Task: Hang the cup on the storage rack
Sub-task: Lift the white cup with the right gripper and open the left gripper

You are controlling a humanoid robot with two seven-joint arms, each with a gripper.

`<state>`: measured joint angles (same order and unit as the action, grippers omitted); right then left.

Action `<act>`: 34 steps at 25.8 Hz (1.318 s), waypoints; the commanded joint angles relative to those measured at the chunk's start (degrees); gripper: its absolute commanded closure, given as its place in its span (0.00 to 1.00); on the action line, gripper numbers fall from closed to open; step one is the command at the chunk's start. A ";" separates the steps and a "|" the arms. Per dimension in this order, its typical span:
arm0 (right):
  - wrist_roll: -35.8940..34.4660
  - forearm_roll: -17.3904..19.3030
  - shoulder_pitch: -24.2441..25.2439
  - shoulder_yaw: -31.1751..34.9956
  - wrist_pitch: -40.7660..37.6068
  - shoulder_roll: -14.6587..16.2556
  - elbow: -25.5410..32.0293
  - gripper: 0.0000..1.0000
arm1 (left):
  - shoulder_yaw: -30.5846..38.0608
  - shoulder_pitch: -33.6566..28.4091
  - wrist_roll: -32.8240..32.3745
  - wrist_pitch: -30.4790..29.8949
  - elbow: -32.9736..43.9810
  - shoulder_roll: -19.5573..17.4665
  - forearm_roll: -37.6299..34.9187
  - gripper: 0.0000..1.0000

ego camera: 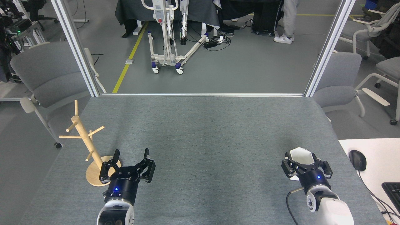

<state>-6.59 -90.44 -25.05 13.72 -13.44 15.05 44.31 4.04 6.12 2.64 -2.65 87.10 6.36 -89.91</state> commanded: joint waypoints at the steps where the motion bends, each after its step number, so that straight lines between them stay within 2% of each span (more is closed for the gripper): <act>1: 0.00 0.00 0.17 -0.10 -0.01 -0.11 -0.02 0.00 | 0.00 -0.23 0.00 0.02 -0.17 -0.03 0.00 0.00; 21: 0.00 -0.61 1.05 -0.36 0.08 -0.64 -0.02 0.02 | 0.09 -0.41 0.00 0.10 0.00 -0.03 -0.09 0.00; 34: 0.00 -0.88 1.05 -0.19 0.17 -0.73 0.07 0.40 | 0.09 -0.06 -0.09 0.19 0.09 -0.12 -0.09 0.00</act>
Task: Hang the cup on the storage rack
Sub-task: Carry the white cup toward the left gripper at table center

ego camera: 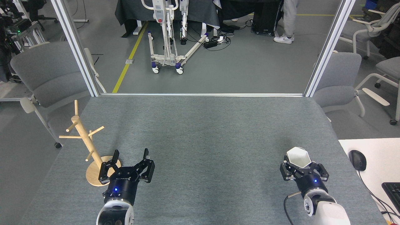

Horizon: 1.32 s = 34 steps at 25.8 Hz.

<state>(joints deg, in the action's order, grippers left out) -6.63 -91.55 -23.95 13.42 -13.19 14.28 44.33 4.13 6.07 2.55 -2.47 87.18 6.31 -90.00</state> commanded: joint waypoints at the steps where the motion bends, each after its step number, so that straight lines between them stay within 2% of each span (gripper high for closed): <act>1: 0.30 0.32 -0.04 0.20 -0.17 0.04 0.32 0.42 | 0.00 0.08 0.09 0.01 0.09 -0.07 0.00 0.00; 5: 3.03 0.58 -0.48 0.55 -0.69 0.22 4.54 0.42 | 0.00 -0.01 0.00 0.01 0.18 -0.33 0.00 0.00; 8: 12.26 0.58 -0.57 0.99 -0.52 0.04 11.22 0.42 | 0.00 -0.18 0.00 -0.08 0.27 -0.42 0.00 0.00; 11: 21.49 0.58 -0.31 3.02 -0.17 -0.13 20.54 0.41 | 0.00 -0.45 0.00 -0.08 0.36 -0.42 0.00 0.00; 17: 37.04 0.67 1.10 5.13 0.45 -5.05 39.52 0.39 | -0.09 -0.62 0.00 -0.35 1.06 -0.33 0.00 0.00; 20: 43.28 0.76 1.28 3.89 5.99 -7.78 46.03 0.38 | -0.17 -0.89 0.00 -1.22 3.26 -0.33 0.00 0.00; 23: 45.30 0.76 1.10 -0.59 10.82 -8.31 50.77 0.38 | -1.14 -3.08 0.35 -4.21 5.10 -0.33 -0.44 0.00; 27: 48.47 0.58 0.22 -6.92 19.52 -9.71 54.11 0.40 | -7.21 -4.67 1.94 -8.96 6.77 -1.65 -1.23 0.01; 30: 56.47 0.32 -1.19 -12.89 24.79 -9.98 58.33 0.40 | -12.30 -4.05 1.50 -9.22 7.04 -2.53 -3.87 0.01; 34: 58.05 -2.32 -1.89 -20.89 34.37 -10.59 58.42 0.40 | -19.42 -2.12 1.32 -9.13 6.68 -2.18 -6.77 0.01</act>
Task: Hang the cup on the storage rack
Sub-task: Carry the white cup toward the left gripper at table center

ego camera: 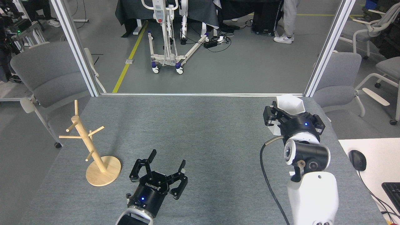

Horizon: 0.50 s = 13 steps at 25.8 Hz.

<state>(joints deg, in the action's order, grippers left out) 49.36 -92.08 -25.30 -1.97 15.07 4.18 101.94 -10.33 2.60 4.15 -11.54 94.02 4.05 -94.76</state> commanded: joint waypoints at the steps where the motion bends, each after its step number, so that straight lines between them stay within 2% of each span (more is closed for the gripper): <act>1: 2.32 -3.28 -0.54 -6.55 7.34 -1.37 0.71 0.40 | -6.45 2.32 -0.37 0.03 -0.33 0.17 -2.88 0.01; 6: 2.41 -10.05 -0.01 -11.91 12.00 -7.78 -1.05 0.40 | -11.29 8.65 -0.98 -0.24 -3.14 0.17 -6.23 0.01; 10: 2.41 -10.40 0.07 -17.01 15.87 -8.58 -2.54 0.40 | -14.81 12.61 -5.73 -2.17 -7.27 0.43 -6.75 0.01; 13: 2.41 -10.49 -0.01 -19.12 17.37 -9.45 -3.59 0.41 | -15.24 14.37 -5.82 -3.05 -9.82 1.40 -6.75 0.01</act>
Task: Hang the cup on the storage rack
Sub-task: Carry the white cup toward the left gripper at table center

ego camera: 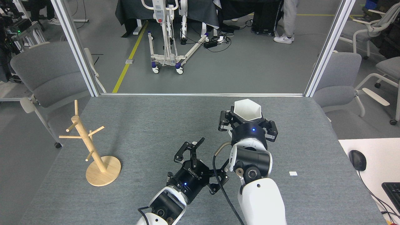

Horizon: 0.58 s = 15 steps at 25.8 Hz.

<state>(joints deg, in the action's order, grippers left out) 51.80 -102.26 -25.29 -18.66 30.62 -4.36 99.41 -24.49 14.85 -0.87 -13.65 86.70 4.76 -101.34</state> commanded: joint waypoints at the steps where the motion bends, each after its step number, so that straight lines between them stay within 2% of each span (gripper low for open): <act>1: -0.03 -0.31 -0.02 -2.70 1.90 -1.17 -1.41 0.41 | -1.08 2.99 -0.98 -1.47 -3.12 1.04 -0.08 0.01; 6: -0.03 -0.40 -0.02 -3.05 1.99 -2.23 -2.91 0.42 | -1.08 5.89 -1.42 -2.08 -6.11 1.13 0.09 0.01; 15: 0.06 -0.40 -0.28 -3.84 2.69 -2.58 -4.75 0.43 | -0.38 7.12 -2.65 -5.69 -6.37 1.22 0.71 0.01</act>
<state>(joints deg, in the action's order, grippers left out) 51.93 -102.69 -25.57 -22.20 33.18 -6.86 95.63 -25.17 21.21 -3.01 -17.80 80.38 5.94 -100.76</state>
